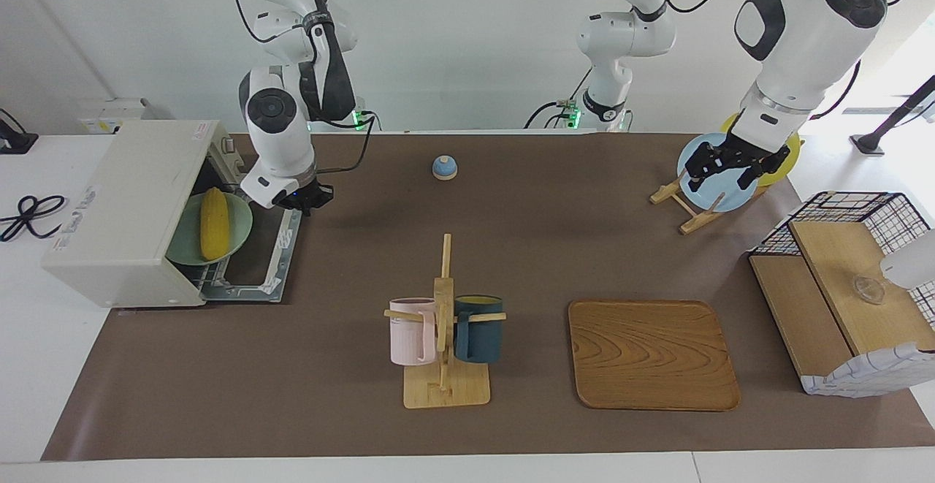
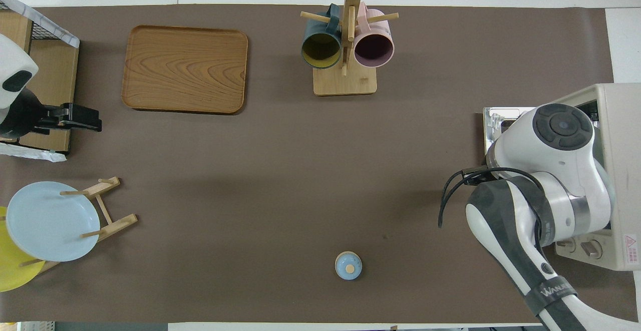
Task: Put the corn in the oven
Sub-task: 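Push the oven door closed with the right gripper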
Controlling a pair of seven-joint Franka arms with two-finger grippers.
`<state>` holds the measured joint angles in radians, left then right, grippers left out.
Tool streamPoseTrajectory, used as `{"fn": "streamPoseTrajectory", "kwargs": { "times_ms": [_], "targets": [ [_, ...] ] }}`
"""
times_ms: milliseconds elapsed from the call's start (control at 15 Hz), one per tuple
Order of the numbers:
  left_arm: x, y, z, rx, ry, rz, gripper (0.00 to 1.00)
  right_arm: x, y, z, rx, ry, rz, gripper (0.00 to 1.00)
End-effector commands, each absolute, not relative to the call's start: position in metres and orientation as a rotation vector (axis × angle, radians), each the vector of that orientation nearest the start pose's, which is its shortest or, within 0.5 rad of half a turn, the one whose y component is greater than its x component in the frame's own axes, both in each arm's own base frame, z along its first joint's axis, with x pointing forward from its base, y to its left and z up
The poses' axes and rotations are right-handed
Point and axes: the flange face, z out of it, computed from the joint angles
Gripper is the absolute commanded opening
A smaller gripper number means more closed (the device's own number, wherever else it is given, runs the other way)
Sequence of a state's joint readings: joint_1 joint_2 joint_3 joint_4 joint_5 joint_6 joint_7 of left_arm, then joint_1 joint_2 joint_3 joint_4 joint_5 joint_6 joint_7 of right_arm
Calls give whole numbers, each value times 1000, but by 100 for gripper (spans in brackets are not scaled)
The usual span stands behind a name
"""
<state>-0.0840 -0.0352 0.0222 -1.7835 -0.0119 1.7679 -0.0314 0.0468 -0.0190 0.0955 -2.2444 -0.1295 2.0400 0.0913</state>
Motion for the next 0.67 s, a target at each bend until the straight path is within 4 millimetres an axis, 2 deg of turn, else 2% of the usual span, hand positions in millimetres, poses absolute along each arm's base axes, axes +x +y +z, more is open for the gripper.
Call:
{"fn": "streamPoseTrajectory", "kwargs": {
  "times_ms": [0,200,400,600],
  "targets": [
    [549,-31,564,-3140,42,-27,100,485,58,345,-3237,-146,258,0],
    [550,-31,564,-3140,42,-24,100,473,51,319,-3229,-140,194,0],
    [549,-31,564,-3140,42,-27,100,466,49,312,-3228,-149,216,0],
    [549,-31,564,-3140,42,-27,100,461,39,308,-3227,-122,238,0]
  ]
}}
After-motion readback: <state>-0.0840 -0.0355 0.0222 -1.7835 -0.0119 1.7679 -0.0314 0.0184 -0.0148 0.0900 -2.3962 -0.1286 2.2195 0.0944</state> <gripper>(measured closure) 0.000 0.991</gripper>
